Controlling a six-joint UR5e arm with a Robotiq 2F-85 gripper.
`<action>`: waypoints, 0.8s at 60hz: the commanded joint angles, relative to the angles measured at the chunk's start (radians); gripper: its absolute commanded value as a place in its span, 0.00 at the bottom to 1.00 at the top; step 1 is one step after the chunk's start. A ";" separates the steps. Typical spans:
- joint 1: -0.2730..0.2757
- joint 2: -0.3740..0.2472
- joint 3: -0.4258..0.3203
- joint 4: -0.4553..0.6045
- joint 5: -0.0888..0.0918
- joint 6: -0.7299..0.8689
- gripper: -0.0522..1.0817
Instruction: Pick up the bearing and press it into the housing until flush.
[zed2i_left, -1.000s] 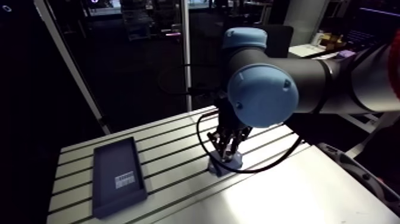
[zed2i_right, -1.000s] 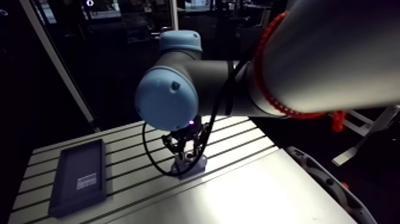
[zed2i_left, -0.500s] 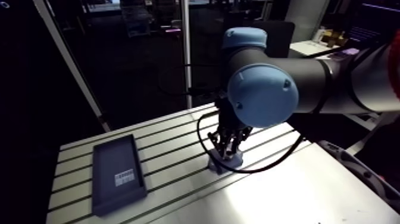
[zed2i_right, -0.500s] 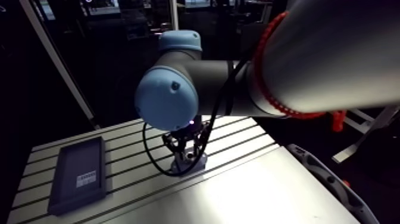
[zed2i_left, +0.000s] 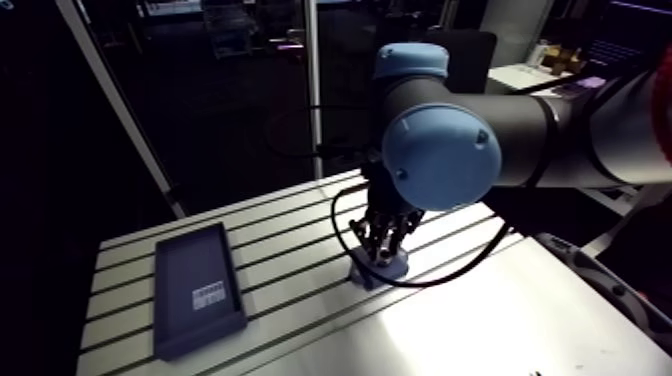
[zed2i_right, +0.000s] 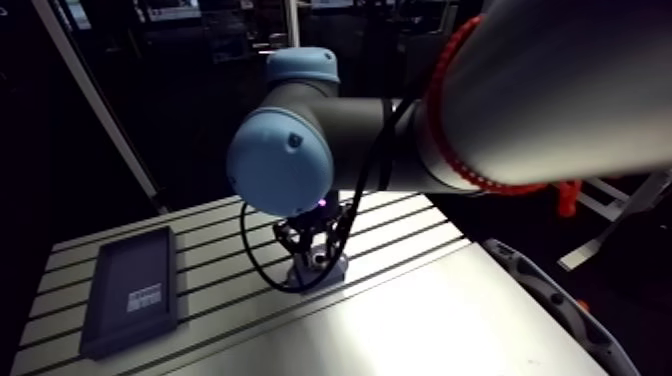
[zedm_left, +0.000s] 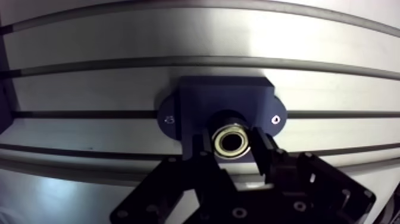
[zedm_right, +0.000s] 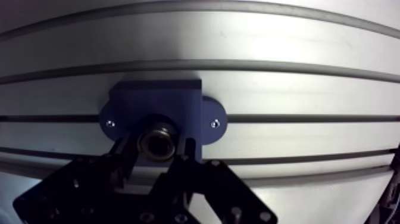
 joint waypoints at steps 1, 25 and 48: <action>0.000 0.005 0.000 0.000 0.000 0.000 0.72; 0.000 0.007 -0.008 0.000 0.000 0.000 0.72; 0.003 0.008 -0.008 0.000 0.000 -0.002 0.72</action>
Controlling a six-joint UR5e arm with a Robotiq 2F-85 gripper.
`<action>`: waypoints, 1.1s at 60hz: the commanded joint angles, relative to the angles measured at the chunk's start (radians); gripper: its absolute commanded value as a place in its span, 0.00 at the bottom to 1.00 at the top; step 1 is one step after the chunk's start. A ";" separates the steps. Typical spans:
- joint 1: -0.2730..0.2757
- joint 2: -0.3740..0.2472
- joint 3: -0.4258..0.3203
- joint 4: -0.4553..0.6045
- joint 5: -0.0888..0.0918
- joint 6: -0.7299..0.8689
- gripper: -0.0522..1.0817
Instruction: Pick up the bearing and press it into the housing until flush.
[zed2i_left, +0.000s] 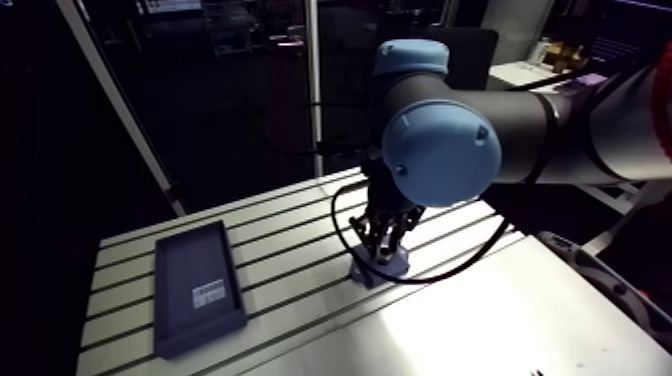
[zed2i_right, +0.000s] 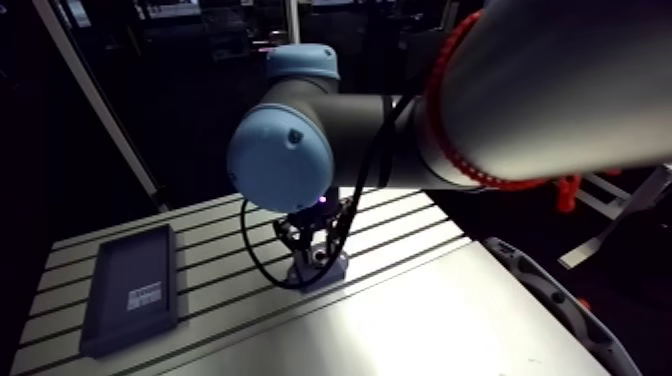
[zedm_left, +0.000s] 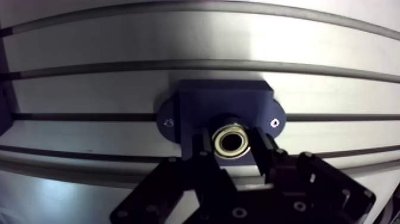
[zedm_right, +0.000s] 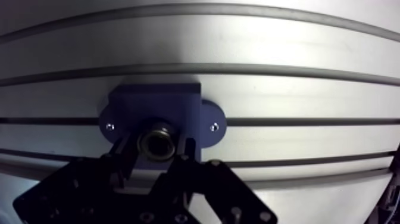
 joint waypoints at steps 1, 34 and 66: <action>0.002 0.001 -0.001 0.000 0.000 0.000 0.72; 0.005 0.007 -0.002 0.000 0.000 0.001 0.72; 0.006 0.015 -0.004 -0.001 0.000 0.003 0.72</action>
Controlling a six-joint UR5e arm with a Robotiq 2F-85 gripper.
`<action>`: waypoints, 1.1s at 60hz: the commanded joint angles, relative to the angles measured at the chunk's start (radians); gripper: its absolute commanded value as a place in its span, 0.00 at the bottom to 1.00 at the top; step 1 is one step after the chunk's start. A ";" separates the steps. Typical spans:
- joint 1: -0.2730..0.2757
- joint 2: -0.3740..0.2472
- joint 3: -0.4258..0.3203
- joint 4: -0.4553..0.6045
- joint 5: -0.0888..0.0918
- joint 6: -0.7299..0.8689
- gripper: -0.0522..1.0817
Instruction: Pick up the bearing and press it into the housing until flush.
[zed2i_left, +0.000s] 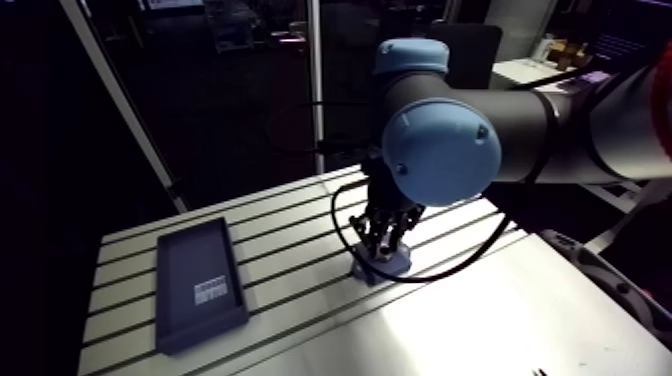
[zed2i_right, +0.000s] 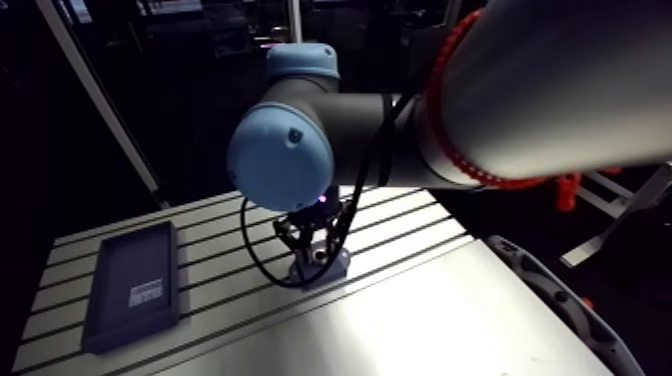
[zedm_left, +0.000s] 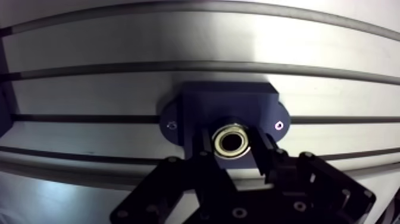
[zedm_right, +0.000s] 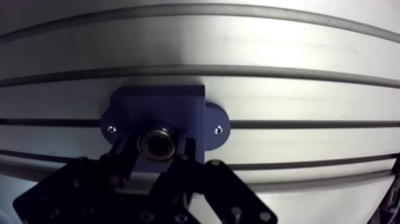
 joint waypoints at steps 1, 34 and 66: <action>0.000 0.005 -0.002 0.000 0.000 0.001 0.72; 0.000 0.003 -0.005 0.001 -0.007 -0.005 0.27; 0.006 -0.111 -0.093 0.238 -0.017 0.010 0.08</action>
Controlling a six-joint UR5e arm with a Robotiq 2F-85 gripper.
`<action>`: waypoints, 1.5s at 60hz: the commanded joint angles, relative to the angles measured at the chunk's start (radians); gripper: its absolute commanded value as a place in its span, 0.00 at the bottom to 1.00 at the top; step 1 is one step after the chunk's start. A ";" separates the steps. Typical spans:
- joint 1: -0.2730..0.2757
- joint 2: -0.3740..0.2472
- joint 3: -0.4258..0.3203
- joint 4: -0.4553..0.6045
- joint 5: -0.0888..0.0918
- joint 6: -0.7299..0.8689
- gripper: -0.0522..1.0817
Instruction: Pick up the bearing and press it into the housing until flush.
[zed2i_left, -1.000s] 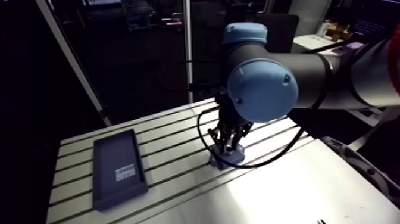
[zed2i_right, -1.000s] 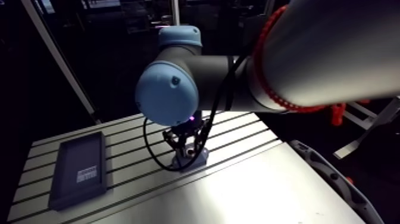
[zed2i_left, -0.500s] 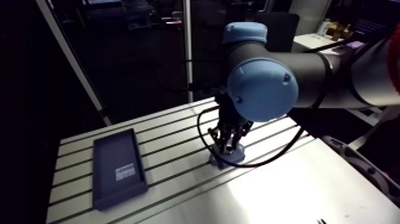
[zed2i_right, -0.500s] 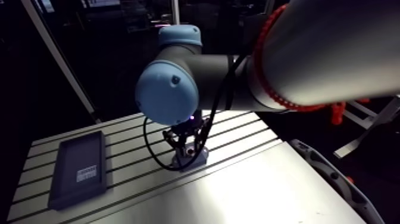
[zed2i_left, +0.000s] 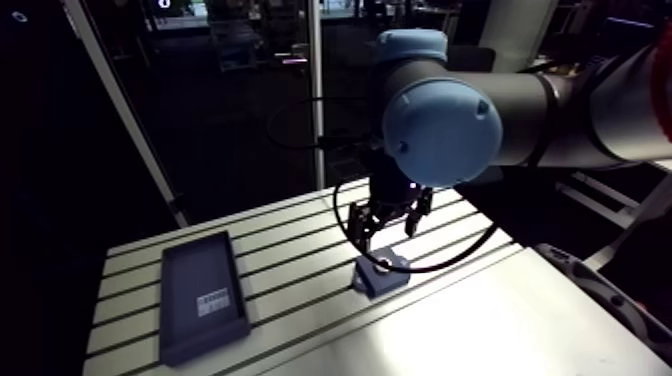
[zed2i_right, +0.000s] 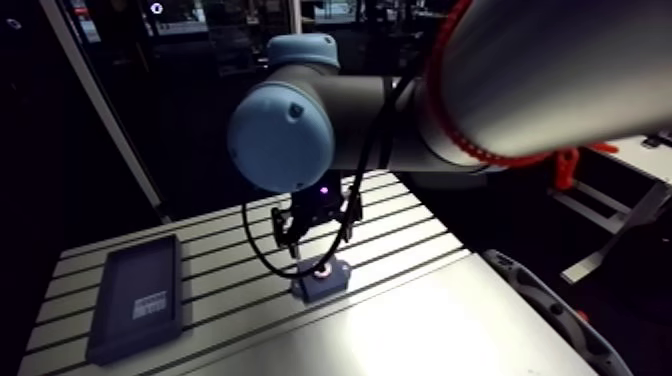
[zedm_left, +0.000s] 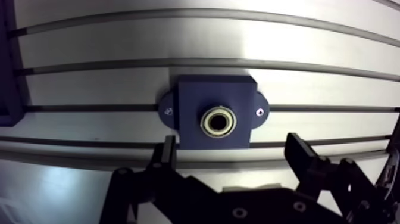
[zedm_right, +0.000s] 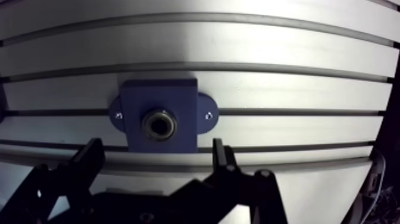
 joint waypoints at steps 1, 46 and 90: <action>0.004 -0.043 -0.050 0.155 0.001 0.014 0.08; 0.002 0.012 -0.033 0.087 -0.006 0.019 1.00; 0.004 0.045 0.018 -0.003 -0.004 0.014 1.00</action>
